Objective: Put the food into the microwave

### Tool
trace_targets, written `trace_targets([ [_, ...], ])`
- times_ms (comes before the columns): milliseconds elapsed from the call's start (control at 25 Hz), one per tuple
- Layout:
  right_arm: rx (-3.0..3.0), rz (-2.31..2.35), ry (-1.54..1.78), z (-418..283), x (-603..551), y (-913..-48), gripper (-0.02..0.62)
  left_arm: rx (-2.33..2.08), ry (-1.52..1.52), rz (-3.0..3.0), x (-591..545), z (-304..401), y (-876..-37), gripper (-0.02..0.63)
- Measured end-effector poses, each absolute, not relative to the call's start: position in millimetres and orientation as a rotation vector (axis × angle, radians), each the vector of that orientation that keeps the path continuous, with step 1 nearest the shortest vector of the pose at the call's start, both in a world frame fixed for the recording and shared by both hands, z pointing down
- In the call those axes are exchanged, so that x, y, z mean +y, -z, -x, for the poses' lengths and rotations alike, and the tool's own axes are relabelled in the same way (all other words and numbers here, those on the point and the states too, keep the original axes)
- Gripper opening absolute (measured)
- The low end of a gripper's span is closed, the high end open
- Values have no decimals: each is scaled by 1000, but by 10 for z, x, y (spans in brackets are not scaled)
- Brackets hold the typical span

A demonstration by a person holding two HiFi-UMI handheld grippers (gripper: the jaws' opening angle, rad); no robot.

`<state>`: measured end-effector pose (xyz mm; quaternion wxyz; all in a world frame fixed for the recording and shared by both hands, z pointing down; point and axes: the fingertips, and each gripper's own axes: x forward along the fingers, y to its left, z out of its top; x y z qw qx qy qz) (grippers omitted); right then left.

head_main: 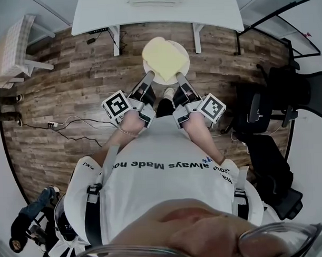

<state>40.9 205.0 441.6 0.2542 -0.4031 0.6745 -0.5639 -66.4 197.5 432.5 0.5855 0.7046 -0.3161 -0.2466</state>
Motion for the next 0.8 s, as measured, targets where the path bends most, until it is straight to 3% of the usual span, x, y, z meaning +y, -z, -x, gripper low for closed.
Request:
trace_targets([
  [800,1843,1067,1557,-1286,670,-4460,25,-745,614,-1607,605,-245,-4303,18],
])
